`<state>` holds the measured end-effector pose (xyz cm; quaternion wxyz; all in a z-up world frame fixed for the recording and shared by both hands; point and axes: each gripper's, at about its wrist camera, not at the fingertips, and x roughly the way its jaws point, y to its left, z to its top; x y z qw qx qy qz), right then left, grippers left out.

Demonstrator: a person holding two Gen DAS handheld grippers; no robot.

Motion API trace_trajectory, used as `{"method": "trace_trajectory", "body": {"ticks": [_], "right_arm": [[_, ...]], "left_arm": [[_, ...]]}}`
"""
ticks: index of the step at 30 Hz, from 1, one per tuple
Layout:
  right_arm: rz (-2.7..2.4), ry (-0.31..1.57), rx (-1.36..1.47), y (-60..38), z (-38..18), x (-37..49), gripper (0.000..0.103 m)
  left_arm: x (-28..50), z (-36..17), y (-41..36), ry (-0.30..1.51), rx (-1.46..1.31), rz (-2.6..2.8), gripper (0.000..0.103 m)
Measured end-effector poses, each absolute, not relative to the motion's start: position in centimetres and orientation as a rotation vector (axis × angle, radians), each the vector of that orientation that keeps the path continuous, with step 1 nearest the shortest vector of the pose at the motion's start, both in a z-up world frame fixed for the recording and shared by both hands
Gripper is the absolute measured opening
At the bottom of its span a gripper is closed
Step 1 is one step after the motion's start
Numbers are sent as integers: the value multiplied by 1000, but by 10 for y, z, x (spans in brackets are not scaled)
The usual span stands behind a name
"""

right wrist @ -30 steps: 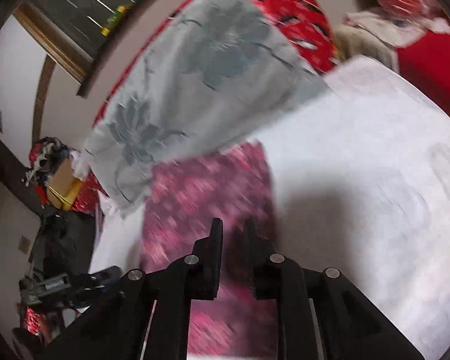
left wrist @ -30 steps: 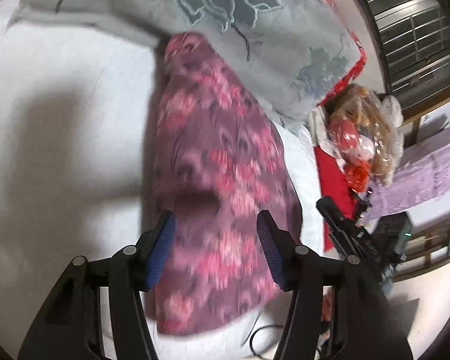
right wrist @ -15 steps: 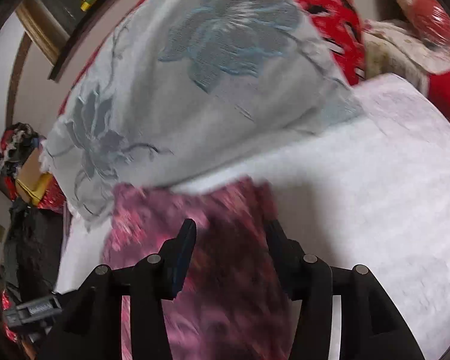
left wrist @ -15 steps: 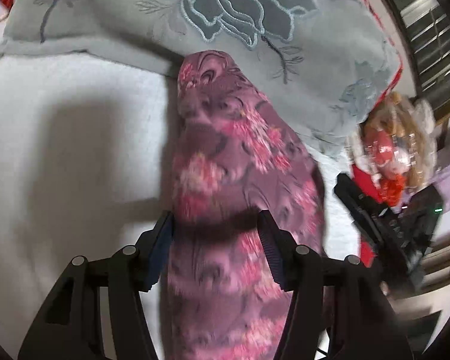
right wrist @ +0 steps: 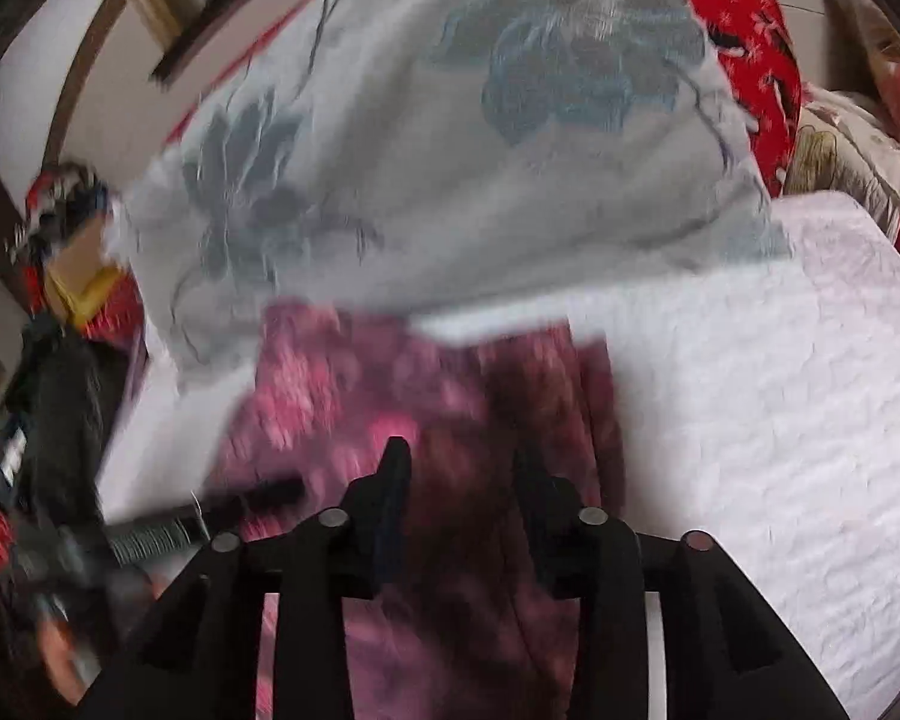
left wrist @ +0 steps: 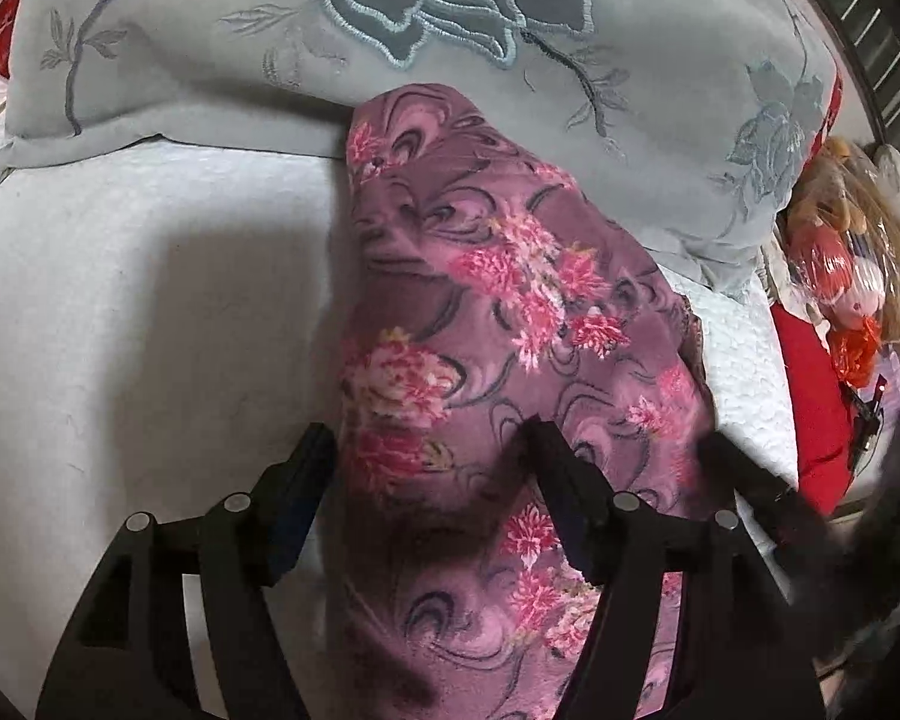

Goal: Fold small clothes

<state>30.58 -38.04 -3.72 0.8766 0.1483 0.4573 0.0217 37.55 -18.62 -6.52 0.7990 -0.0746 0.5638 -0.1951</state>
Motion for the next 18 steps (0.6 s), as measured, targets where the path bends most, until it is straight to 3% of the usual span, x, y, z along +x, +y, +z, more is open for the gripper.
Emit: {"method": "trace_trajectory", "body": {"ticks": [6, 11, 18], "right_arm": [[-21, 901, 406, -405, -21, 292, 41], [-78, 872, 559, -441, -20, 293, 53], [-31, 1024, 528, -406, -51, 350, 59]], "left_arm": [[366, -55, -186, 1221, -132, -409, 67], [366, -54, -153, 1231, -274, -420, 67], [374, -65, -157, 1279, -308, -465, 67]]}}
